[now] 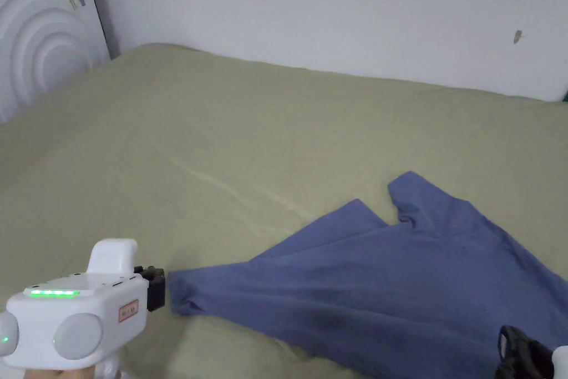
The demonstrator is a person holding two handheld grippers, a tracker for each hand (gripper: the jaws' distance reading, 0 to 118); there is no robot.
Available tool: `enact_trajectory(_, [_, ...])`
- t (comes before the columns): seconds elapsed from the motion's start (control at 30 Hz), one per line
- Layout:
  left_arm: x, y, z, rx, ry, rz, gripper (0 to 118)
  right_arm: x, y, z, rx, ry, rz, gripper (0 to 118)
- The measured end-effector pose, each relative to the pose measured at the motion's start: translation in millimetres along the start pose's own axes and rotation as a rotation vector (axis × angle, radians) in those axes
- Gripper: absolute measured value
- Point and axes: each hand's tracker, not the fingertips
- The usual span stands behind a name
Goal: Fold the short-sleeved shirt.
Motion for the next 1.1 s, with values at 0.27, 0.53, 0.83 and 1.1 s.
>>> enact_trajectory(0.27, [8, 22, -83, -0.185, 0.039, -0.065, 117, -1, -11, -24, -0.074, 0.033, -0.005, 1])
enact_trajectory(0.53, [22, 20, -82, -0.225, 0.029, -0.123, 46, 11, -18, -37, -0.116, 0.039, -0.03, 1])
enact_trajectory(0.83, [24, 19, -85, -0.215, -0.007, -0.106, 0, 79, 14, -132, -0.204, -0.027, -0.063, 1])
enact_trajectory(1.1, [36, 19, -77, -0.203, -0.009, -0.111, 0, 134, 86, -292, -0.353, 0.023, -0.005, 1])
